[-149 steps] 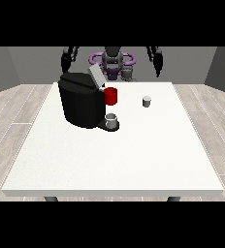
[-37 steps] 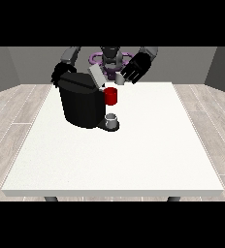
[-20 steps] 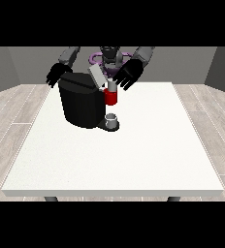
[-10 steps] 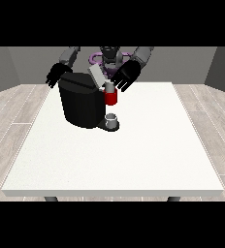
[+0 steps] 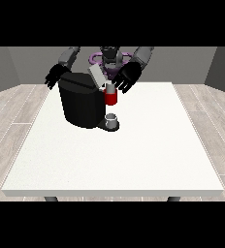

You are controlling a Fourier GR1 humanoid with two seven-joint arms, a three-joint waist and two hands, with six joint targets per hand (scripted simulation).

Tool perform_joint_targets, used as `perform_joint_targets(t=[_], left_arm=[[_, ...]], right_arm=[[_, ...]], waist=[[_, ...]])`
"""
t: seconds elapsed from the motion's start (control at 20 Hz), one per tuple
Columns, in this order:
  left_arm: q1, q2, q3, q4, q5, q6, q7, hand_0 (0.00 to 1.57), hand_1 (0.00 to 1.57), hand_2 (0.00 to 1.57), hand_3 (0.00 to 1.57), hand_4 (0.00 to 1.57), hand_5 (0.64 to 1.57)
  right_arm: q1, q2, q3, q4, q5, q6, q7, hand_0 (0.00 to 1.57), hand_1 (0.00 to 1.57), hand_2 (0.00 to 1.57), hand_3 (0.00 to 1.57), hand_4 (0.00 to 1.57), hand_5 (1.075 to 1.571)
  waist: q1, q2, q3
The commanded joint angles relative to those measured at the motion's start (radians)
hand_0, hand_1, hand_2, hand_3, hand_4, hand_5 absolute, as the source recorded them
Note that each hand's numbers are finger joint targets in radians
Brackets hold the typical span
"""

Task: Insert the coffee pod into the coffee machine and close the lid

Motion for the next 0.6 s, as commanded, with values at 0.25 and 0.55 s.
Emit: perform_joint_targets(t=[0.25,0.55], left_arm=[[-0.013,-0.003,0.008,0.004,0.001,-0.005,-0.008,1.21,1.21,1.24,1.12,0.46,1.571],[0.014,-0.018,-0.027,-0.001,-0.036,-0.004,-0.011,1.12,1.12,1.16,0.99,0.44,1.571]], right_arm=[[0.012,-0.022,-0.026,0.028,-0.023,0.037,-0.066,0.00,0.00,0.00,0.00,0.42,1.571],[-0.014,-0.018,-0.035,0.024,-0.029,0.006,0.025,0.00,0.00,0.00,0.00,0.42,1.571]], waist=[[-0.010,0.042,0.0001],[0.023,-0.020,-0.0003]])
